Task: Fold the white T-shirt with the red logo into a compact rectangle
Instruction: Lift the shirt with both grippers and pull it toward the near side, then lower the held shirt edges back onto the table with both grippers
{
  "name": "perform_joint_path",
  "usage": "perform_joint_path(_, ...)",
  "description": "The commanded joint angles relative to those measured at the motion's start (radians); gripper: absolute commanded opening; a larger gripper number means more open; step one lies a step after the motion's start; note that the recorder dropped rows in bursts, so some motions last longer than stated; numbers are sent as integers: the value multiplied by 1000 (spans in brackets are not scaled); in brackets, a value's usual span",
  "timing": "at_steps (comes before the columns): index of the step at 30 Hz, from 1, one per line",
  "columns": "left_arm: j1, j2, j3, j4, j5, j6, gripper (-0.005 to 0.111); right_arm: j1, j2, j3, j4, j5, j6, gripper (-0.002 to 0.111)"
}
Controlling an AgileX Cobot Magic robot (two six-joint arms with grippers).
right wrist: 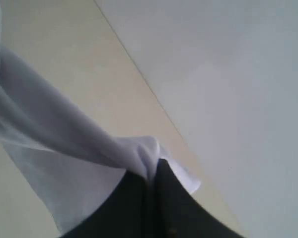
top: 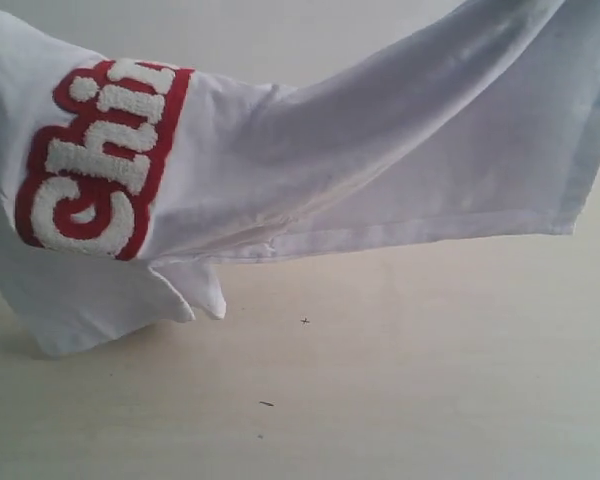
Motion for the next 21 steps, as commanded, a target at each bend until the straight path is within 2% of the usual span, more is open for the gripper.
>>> perform_joint_path(1,0,-57,3,-28,-36,-68,0,5,-32,-1,-29,-12,105,0)
perform_joint_path(7,0,67,32,148,71,-148,0,5,142,-1,-103,100,265,0)
perform_joint_path(13,0,265,32,149,58,-98,0,5,329,-1,-207,58,285,0)
perform_joint_path(16,0,410,32,147,-44,-89,0,5,460,-12,-222,4,283,0)
perform_joint_path(21,0,568,32,145,-305,-75,0,5,613,-66,-341,-165,283,0)
